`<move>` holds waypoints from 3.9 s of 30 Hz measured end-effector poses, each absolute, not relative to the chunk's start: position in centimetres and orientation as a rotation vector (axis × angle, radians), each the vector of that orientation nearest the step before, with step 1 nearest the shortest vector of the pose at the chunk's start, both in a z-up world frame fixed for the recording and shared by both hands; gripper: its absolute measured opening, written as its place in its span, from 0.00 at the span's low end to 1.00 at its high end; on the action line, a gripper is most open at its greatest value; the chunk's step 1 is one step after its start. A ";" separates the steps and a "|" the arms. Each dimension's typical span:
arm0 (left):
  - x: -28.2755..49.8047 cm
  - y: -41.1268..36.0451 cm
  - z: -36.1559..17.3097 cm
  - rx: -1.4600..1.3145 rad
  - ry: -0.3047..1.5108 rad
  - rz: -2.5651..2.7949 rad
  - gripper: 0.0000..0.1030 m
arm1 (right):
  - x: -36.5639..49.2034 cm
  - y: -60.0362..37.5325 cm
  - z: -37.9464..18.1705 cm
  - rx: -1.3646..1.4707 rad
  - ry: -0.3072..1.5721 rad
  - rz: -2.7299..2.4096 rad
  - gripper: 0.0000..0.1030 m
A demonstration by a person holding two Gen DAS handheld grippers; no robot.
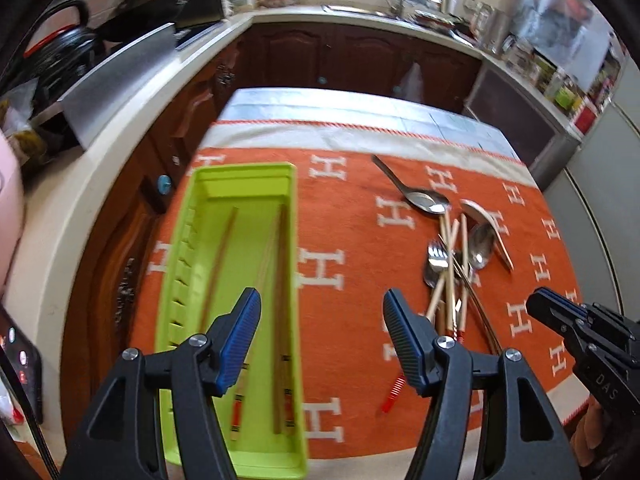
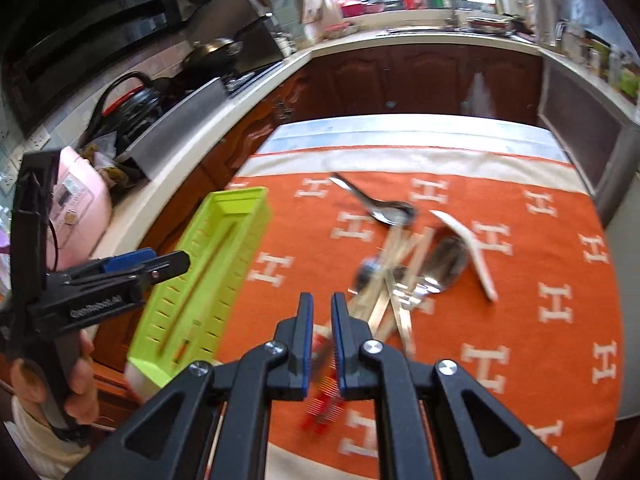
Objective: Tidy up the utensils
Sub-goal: 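Grasp red-striped chopsticks with left tool while right tool grasps a spiral-handled metal chopstick, then carry the metal chopstick into the tray and open right tool while left tool carries red-striped chopsticks over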
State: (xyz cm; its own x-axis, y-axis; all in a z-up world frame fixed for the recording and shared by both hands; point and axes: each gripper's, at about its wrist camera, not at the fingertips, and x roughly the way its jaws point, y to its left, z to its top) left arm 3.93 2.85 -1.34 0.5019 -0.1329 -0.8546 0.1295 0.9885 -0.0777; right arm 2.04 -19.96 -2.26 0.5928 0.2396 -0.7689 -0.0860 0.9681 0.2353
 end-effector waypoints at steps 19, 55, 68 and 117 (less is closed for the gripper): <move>5.7 -7.1 -9.5 -0.006 1.260 -0.416 0.34 | 0.8 -24.6 -9.4 0.216 1.049 0.188 0.11; 6.7 -7.8 -10.3 -0.028 1.300 -0.433 0.08 | 0.5 -25.1 -10.3 0.253 1.035 0.248 0.05; 6.3 -7.2 -10.6 -0.022 1.296 -0.426 0.08 | 0.5 -24.9 -10.6 0.258 1.046 0.253 0.05; 2.5 8.6 0.0 -0.089 0.962 -0.126 0.08 | 3.4 -17.0 -1.1 0.377 0.990 0.400 0.05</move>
